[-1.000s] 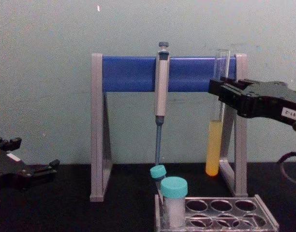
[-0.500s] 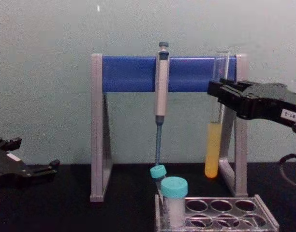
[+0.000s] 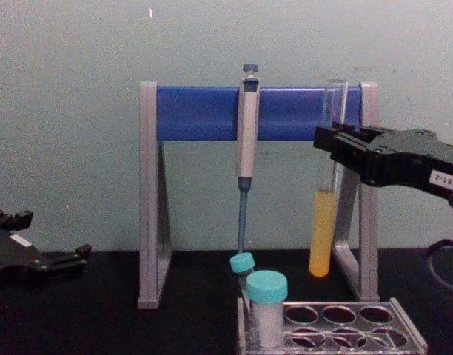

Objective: Pick up the test tube from the test tube rack, shake it, then place it back into the test tube rack.

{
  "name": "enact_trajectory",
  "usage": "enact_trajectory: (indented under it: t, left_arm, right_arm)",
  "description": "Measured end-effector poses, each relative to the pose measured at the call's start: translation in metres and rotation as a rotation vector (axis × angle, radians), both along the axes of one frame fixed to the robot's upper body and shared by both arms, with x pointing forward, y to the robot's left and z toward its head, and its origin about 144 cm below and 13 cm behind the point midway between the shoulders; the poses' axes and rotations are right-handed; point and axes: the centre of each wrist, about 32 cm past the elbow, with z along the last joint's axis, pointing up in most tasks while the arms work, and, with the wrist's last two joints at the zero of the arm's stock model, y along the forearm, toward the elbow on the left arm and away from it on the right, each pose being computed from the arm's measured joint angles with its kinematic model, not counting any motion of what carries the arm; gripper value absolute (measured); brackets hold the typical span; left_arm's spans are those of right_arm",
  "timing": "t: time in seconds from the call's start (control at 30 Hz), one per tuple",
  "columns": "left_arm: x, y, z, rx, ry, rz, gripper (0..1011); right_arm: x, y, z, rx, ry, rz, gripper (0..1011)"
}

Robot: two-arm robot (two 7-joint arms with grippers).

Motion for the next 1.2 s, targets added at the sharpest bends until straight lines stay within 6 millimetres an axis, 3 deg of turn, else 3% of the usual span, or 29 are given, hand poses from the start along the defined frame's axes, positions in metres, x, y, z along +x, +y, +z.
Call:
enact_trajectory:
  t: [0.77,1.2]
  left_arm:
    - [0.0,0.0,0.0,0.0,0.0,0.0,1001]
    - [0.0,0.0,0.0,0.0,0.0,0.0,1001]
  right_arm:
    - [-0.033,-0.001,-0.011,0.005,0.048,0.099,229]
    - [-0.033,0.0,-0.02,0.006,0.073,0.092,229]
